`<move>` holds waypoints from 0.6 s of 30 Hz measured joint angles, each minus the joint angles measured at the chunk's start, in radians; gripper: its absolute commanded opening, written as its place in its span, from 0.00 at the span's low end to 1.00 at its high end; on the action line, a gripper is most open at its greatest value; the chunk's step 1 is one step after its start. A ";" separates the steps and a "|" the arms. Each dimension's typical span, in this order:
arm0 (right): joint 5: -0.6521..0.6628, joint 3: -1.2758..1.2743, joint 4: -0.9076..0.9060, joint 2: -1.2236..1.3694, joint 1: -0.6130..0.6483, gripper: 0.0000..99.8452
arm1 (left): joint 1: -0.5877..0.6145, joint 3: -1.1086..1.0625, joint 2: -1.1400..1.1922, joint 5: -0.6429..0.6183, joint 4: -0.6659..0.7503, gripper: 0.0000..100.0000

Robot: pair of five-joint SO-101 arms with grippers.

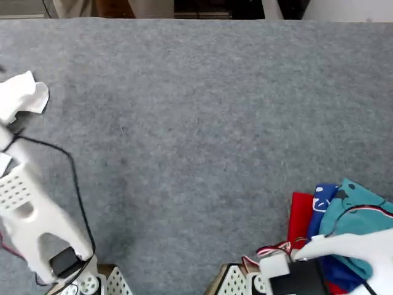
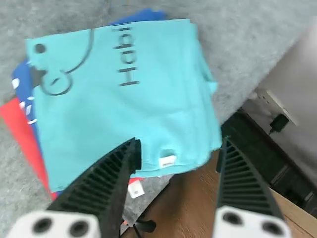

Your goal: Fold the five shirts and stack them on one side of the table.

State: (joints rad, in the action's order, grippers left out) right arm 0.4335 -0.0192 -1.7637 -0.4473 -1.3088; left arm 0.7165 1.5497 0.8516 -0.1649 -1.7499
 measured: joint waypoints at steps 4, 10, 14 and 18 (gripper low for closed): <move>0.000 -0.084 0.000 -0.066 0.097 0.25 | 0.132 -0.077 0.000 0.143 0.000 0.25; -0.035 -0.192 0.000 -0.184 0.267 0.25 | 0.267 -0.180 0.068 0.232 0.061 0.24; -0.097 -0.247 0.000 -0.244 0.399 0.25 | 0.330 -0.204 0.189 0.221 0.198 0.24; -0.166 -0.295 0.000 -0.284 0.509 0.25 | 0.345 -0.216 0.336 0.218 0.307 0.24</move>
State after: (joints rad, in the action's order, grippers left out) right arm 0.2677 -0.3138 -1.7637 -0.7311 -0.7994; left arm 1.0618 1.3334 1.1876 0.0529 -1.4431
